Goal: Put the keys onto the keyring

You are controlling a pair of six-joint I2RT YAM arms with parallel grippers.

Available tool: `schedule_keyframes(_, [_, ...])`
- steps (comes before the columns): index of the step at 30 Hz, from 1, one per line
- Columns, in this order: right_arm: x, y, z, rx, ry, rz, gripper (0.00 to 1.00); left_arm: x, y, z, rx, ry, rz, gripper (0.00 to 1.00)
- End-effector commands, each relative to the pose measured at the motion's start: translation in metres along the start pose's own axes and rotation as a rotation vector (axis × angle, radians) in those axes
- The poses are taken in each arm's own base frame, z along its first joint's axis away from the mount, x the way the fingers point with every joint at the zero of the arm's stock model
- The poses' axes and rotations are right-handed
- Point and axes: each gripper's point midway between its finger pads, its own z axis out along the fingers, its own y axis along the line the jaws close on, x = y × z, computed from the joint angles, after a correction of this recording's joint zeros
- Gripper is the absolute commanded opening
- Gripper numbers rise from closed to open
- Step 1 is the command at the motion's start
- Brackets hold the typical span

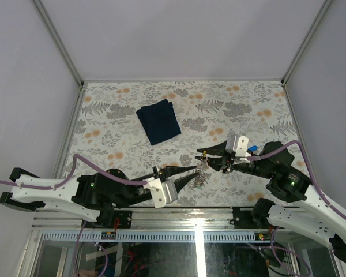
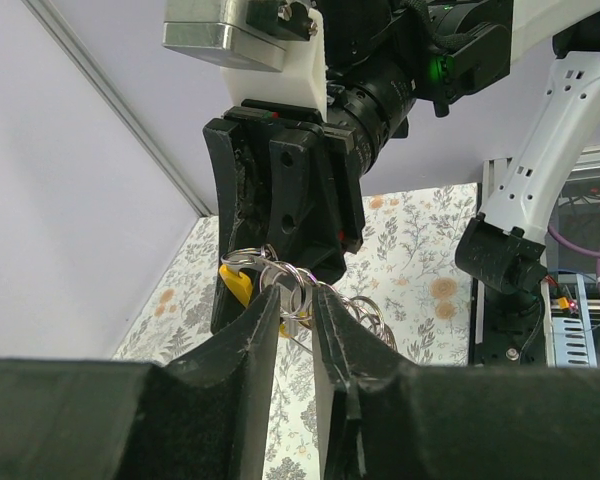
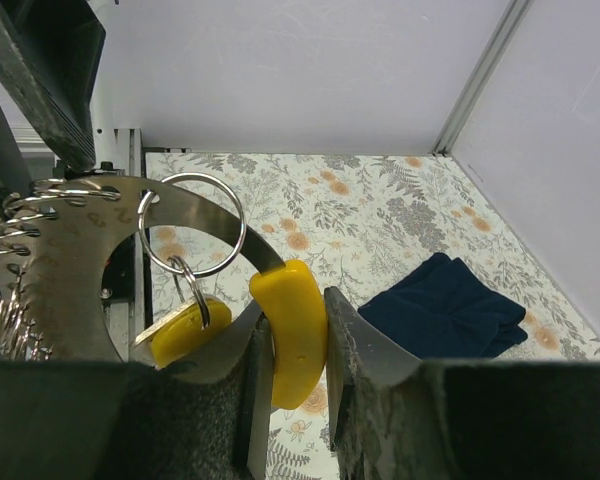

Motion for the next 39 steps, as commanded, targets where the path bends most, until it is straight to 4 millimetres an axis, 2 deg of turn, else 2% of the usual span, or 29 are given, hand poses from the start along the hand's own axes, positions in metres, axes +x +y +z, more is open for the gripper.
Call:
schedule_keyframes(1, [-0.045,0.006,-0.006,-0.039,-0.121,-0.036,0.07,-0.023,0.020,-0.005,-0.080,-0.045,-0.005,0.20])
schedule_keyframes(16, [-0.041,0.006,-0.005,-0.042,-0.111,-0.039,0.07,-0.025,0.025,-0.009,-0.095,-0.040,0.001,0.13])
schedule_keyframes(19, [-0.041,0.006,-0.006,-0.039,-0.110,-0.046,0.07,-0.026,0.024,-0.010,-0.081,-0.041,-0.003,0.17])
schedule_keyframes(25, [-0.043,0.005,-0.007,-0.033,-0.112,-0.056,0.07,-0.031,0.016,-0.013,-0.019,-0.049,-0.020,0.33])
schedule_keyframes(32, [-0.045,0.004,-0.007,-0.033,-0.110,-0.060,0.08,-0.033,0.016,-0.017,-0.012,-0.061,-0.029,0.35])
schedule_keyframes(39, [-0.044,0.005,-0.005,-0.038,-0.110,-0.048,0.08,-0.027,0.010,-0.011,-0.002,-0.043,-0.015,0.35])
